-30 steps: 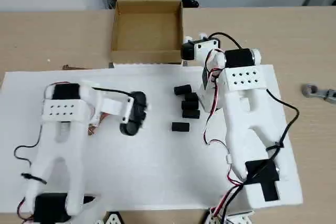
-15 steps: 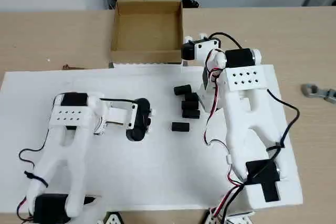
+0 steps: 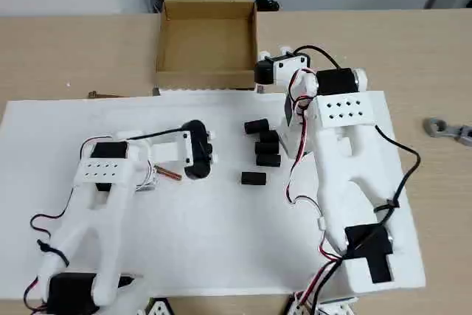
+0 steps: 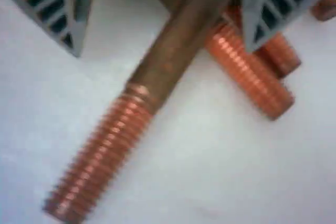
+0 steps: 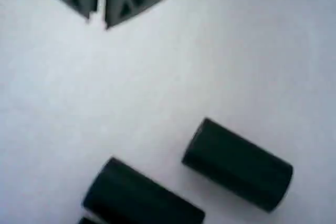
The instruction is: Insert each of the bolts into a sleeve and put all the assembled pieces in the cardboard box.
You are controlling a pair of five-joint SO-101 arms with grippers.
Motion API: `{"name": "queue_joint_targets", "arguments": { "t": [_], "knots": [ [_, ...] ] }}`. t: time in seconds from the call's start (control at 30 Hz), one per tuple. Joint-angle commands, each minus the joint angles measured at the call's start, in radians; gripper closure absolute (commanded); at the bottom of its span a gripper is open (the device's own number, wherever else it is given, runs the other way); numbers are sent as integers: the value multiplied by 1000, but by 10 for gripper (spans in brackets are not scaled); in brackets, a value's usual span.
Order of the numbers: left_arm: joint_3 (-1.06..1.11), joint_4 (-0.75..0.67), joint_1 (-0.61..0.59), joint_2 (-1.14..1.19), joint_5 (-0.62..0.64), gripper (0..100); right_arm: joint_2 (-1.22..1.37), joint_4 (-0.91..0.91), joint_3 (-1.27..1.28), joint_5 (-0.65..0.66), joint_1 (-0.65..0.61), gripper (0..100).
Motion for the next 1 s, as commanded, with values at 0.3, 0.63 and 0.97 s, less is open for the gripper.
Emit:
{"name": "queue_joint_targets", "arguments": {
  "t": [0.3, 0.63, 0.97],
  "knots": [
    [-285, 242, 9, -34, 338, 807, -50, 5, -5, -12, 7, 991],
    [-435, 391, 3, -31, 1169, 811, -50, 5, -5, -14, 4, 991],
    [-404, 377, -44, -29, 1771, 811, -50, 5, -3, -15, 1, 991]
  ]
}}
